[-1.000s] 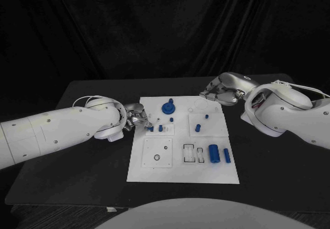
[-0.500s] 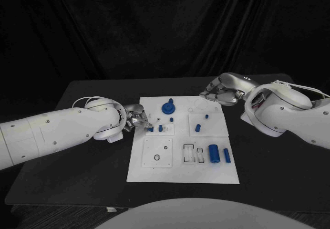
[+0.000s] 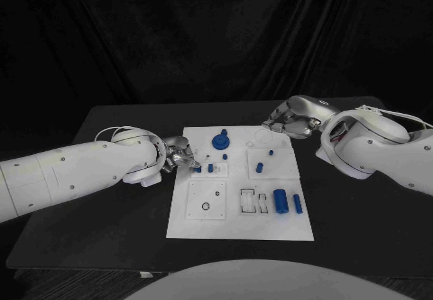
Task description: Assemble the parts on the task board
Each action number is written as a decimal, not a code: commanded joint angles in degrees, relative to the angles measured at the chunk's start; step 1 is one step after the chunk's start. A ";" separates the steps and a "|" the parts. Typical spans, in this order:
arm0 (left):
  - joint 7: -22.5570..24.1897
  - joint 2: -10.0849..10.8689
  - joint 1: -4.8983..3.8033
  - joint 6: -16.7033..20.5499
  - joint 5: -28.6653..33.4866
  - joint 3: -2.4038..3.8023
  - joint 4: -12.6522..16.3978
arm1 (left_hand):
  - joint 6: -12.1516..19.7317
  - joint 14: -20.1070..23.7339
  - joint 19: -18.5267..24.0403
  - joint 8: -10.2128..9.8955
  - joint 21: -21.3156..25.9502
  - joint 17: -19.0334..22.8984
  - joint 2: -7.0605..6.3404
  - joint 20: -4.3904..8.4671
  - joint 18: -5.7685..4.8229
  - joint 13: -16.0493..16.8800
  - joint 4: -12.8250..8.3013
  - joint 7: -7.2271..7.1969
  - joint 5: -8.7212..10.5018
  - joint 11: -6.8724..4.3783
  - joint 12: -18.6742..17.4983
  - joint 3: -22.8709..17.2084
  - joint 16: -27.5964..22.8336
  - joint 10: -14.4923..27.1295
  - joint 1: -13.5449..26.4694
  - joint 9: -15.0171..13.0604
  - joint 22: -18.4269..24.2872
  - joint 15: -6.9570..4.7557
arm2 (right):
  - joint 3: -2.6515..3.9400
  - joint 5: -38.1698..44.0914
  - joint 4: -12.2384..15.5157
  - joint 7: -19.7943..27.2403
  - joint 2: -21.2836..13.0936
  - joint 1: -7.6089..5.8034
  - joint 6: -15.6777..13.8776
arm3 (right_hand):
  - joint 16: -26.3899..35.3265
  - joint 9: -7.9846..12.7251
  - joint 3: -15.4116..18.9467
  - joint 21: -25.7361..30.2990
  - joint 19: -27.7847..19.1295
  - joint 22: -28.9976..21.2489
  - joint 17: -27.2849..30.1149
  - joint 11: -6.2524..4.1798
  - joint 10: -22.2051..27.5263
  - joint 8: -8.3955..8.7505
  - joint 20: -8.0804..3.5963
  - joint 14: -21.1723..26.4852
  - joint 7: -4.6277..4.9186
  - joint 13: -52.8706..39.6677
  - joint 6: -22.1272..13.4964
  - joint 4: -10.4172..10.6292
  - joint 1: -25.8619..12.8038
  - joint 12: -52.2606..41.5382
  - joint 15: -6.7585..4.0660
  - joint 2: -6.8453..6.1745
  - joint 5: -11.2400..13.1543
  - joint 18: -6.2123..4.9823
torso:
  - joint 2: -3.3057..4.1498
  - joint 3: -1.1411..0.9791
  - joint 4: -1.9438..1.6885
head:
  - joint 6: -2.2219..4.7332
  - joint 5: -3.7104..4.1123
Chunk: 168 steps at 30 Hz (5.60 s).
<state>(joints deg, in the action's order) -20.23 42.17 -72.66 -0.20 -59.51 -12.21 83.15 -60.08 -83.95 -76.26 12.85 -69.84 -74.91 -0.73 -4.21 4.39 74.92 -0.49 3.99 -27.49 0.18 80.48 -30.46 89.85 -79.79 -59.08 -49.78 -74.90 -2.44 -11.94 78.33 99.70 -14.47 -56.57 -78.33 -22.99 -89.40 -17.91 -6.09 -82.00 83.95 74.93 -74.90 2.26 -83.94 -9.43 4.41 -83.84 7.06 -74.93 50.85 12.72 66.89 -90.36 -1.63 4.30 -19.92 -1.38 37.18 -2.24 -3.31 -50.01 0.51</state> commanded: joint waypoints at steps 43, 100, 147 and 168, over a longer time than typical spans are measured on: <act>0.28 -1.37 0.18 -4.49 -0.28 0.00 -2.06 | 5.69 -6.05 0.81 8.72 1.88 -15.09 2.88 -0.63 0.68 7.23 15.97 0.03 24.08 0.61 0.30 22.24 0.15 1.06 4.30 -12.27 -8.37 0.88 | 0.05 0.03 0.03 -0.69 -0.26 0.84 0.61 | 0.33 0.54 -1.55 0.67 1.73 12.12 -11.98 0.09 -6.06 0.38 0.24 -5.50 -0.12 -15.07 0.86 -2.32 2.40 0.36 0.08 -0.58 -5.99 -0.82 | 0.01 0.00 0.02 | 0.01 0.06; 0.72 -1.06 0.20 -4.00 -0.28 0.01 -1.31 | 8.03 -6.05 1.30 12.34 2.04 -15.09 2.98 0.07 0.76 7.12 14.83 -1.13 -6.77 -0.33 0.31 18.88 0.15 1.34 -3.29 -17.51 -8.27 0.13 | 0.05 0.03 -0.09 -0.58 -0.22 0.90 0.61 | 0.37 0.70 -2.39 0.88 1.66 12.07 -11.86 0.07 -6.06 0.55 0.21 -5.48 -0.11 -15.07 0.90 -2.60 2.66 0.36 0.05 -0.34 -7.71 -0.87 | 0.04 -0.01 -0.01 | 0.01 0.10; 1.52 -1.41 0.21 -3.66 -0.32 0.01 -0.94 | 8.41 -6.05 1.03 12.05 1.31 -15.09 -3.19 0.23 0.65 6.79 3.66 -1.02 0.64 -0.34 -0.06 2.99 0.15 1.01 -8.96 -17.72 -8.39 0.03 | 0.04 0.03 -0.32 -0.34 -0.26 1.38 0.67 | 0.42 0.73 -2.46 1.00 1.62 12.04 -11.71 0.09 -6.06 0.57 0.21 -5.45 -0.10 -15.07 0.97 -2.63 2.58 0.36 0.05 -0.51 -7.87 -0.89 | 0.00 -0.01 0.00 | 0.01 0.08; 2.37 -1.37 0.21 -5.44 -4.48 0.01 -1.10 | 8.26 -6.05 1.18 11.47 1.42 -15.09 -3.85 0.17 0.68 6.51 2.97 -0.95 2.56 -0.26 -0.37 1.97 0.15 1.30 -9.11 -17.07 -8.35 0.10 | 0.04 0.03 -0.44 -0.31 -0.13 1.48 0.99 | 0.45 0.75 -2.54 1.11 1.57 12.01 -11.61 0.08 -6.06 0.59 0.20 -5.43 -0.11 -15.07 0.97 -2.68 2.58 0.36 0.05 -0.60 -7.91 -0.92 | 0.00 0.00 -0.02 | 0.01 0.07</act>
<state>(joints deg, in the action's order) -18.98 40.84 -72.61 -4.13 -62.76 -12.14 82.00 -52.01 -83.94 -75.16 24.62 -68.44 -74.91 -4.38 -4.10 4.39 74.92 5.05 3.48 -25.13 -0.07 80.47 -25.73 89.85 -78.71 -67.85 -66.86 -74.90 -2.03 -11.95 78.24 99.26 -14.37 -56.70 -76.98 -22.10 -89.19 -17.23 -8.30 -81.09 83.95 74.91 -74.90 2.26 -83.94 -9.20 4.41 -83.84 6.95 -74.93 51.38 10.18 68.99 -90.36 -1.63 4.00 -27.50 -1.37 37.18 -2.24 -3.32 -50.01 0.59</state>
